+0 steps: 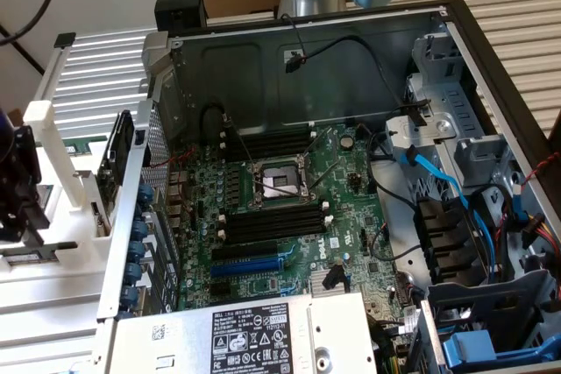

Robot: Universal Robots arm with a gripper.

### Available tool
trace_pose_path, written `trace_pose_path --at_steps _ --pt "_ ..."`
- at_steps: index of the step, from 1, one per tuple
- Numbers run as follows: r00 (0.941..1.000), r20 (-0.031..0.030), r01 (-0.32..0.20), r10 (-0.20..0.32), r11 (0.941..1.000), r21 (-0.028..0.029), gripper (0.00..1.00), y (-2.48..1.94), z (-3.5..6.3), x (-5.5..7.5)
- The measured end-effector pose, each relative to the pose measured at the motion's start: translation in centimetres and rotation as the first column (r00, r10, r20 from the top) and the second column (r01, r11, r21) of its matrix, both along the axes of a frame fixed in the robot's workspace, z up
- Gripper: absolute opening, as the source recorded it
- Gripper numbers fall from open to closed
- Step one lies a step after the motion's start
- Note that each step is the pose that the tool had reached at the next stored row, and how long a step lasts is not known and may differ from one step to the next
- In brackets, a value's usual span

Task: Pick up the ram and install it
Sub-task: 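Pick up the ram and move it above insertion slot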

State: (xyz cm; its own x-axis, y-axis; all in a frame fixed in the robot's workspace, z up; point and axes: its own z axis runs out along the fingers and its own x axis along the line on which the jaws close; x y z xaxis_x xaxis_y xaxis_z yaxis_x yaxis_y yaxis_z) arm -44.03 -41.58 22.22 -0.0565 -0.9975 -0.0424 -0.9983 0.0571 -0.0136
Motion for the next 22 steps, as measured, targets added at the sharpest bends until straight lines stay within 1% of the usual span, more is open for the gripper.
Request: trace_pose_path --at_steps 2,3,6,7,13,15,22 --pt "1.0000 0.0002 -0.006 0.006 1.0000 0.0001 0.30 0.00 -0.10 -0.1" --pt "0.9999 0.0001 -0.016 0.016 0.9999 0.0001 0.30 0.00 -0.51 -0.2" --pt "0.9997 0.0001 -0.024 0.024 0.9997 0.0001 0.30 -0.01 -1.04 -0.2" --pt "0.9995 0.0001 -0.033 0.033 0.9995 0.0001 0.30 -0.01 -1.53 -0.3" --pt "0.9987 0.0002 -0.051 0.051 0.9987 0.0009 0.30 -0.08 -2.31 -0.4" --pt "0.9987 0.0001 -0.052 0.052 0.9987 0.0012 0.30 -0.08 -2.50 -0.4" --pt "0.9986 0.0000 -0.052 0.052 0.9986 0.0013 0.30 -0.08 -2.52 -0.4"
